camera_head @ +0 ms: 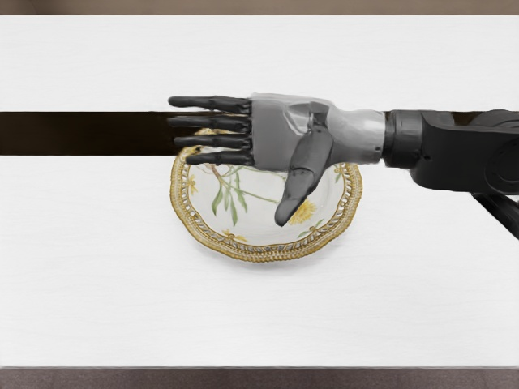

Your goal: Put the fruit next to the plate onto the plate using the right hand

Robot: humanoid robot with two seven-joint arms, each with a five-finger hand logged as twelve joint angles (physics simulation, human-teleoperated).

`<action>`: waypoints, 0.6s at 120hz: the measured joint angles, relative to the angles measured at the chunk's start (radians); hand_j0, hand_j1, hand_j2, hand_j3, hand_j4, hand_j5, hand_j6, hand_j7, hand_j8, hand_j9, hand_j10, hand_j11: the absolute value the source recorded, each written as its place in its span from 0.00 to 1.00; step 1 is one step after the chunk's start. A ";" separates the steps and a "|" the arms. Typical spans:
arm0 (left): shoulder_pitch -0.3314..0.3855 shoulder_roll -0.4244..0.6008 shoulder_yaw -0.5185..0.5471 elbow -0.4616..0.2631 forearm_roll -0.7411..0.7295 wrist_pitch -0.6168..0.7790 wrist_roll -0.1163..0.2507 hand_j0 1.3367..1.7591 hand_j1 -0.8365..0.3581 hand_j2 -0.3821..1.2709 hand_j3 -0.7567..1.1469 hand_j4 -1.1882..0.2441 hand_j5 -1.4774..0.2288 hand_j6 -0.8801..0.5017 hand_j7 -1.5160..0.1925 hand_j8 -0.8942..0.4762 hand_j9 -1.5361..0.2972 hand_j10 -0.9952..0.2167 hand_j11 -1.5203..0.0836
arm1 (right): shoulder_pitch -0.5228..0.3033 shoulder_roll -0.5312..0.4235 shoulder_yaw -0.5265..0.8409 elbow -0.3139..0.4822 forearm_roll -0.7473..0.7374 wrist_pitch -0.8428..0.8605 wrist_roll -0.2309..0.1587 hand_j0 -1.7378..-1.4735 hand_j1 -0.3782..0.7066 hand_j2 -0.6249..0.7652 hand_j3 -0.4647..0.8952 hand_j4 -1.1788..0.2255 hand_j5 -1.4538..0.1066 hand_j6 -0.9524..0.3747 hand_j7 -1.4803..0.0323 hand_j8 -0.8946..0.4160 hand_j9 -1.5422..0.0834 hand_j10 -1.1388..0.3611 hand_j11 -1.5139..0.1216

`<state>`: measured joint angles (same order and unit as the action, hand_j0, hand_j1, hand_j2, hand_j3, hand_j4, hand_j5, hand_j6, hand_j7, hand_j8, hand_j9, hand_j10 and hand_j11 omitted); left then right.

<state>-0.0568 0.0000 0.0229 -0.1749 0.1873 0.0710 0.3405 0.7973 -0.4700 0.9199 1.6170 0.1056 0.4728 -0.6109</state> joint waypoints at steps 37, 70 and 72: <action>0.000 0.000 0.000 0.000 0.000 0.000 0.000 0.76 0.97 0.23 0.40 0.82 0.85 0.62 0.87 0.64 0.82 0.81 0.93 | -0.124 -0.291 0.036 -0.042 0.335 0.131 0.000 0.30 0.03 0.45 0.34 0.84 0.93 0.72 0.98 0.68 0.95 0.76 0.92; -0.003 0.000 -0.001 0.000 0.001 0.000 0.000 0.76 0.97 0.23 0.40 0.82 0.85 0.62 0.87 0.64 0.82 0.81 0.93 | -0.237 -0.514 0.029 -0.065 0.403 0.138 0.000 0.30 0.03 0.45 0.34 0.84 0.93 0.72 0.98 0.68 0.95 0.76 0.93; -0.003 0.000 -0.001 0.000 0.001 0.000 0.000 0.76 0.97 0.23 0.40 0.82 0.85 0.62 0.87 0.64 0.82 0.81 0.93 | -0.246 -0.521 0.029 -0.069 0.404 0.138 0.000 0.30 0.03 0.45 0.34 0.84 0.93 0.72 0.98 0.68 0.95 0.76 0.93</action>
<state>-0.0598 0.0000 0.0216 -0.1750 0.1885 0.0711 0.3405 0.5514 -0.9908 0.9488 1.5477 0.5098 0.6108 -0.6109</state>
